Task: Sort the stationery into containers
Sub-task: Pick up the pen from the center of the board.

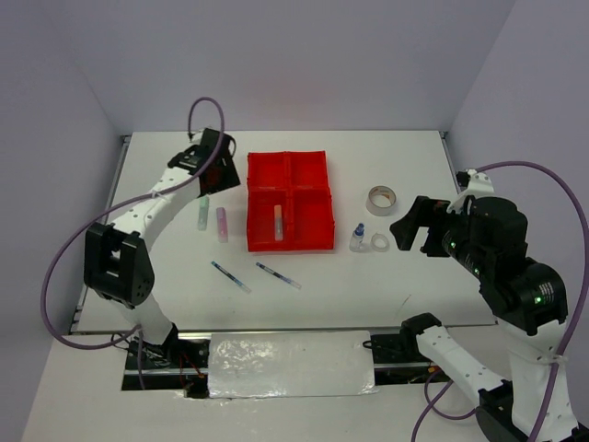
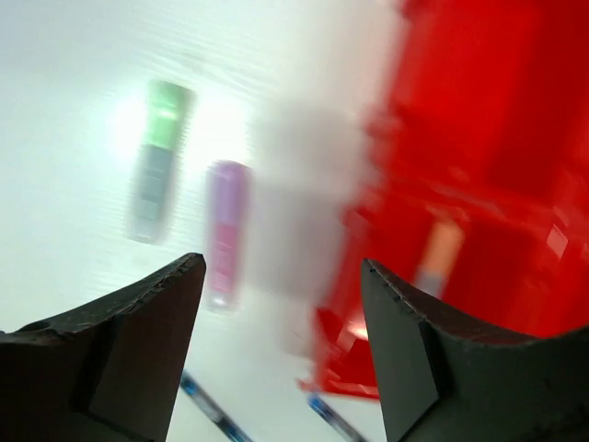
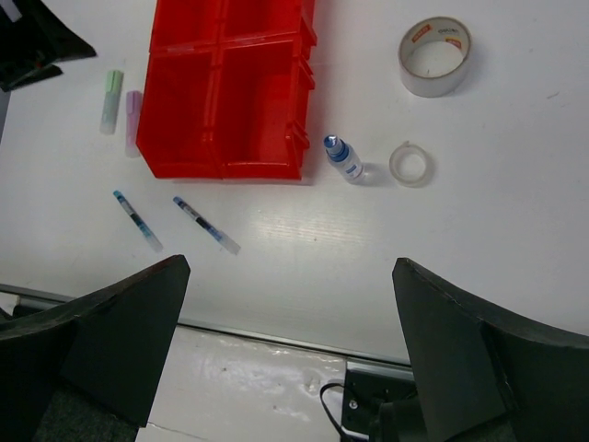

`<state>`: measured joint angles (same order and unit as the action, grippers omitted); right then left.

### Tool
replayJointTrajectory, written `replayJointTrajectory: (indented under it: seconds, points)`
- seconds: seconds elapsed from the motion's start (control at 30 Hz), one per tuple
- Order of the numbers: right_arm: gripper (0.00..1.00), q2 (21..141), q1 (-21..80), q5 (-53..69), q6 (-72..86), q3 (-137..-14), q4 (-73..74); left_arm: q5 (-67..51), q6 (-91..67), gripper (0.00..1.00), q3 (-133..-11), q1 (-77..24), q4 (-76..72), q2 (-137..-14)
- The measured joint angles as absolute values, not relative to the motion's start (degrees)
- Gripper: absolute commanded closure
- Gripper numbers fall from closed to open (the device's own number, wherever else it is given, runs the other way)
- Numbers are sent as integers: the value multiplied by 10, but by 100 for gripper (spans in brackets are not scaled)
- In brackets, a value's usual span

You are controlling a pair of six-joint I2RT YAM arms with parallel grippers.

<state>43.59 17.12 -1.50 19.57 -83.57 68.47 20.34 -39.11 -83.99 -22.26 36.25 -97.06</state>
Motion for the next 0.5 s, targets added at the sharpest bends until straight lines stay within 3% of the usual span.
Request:
replayJointTrajectory:
  seconds: [0.17, 0.5]
  points:
    - [1, 432, 171, -9, 196, -823, 685, 224, -373, 29, -812, -148, 355, -971]
    - [1, 433, 171, 7, 196, -821, 685, 173, -359, 37, -768, -149, 319, -1047]
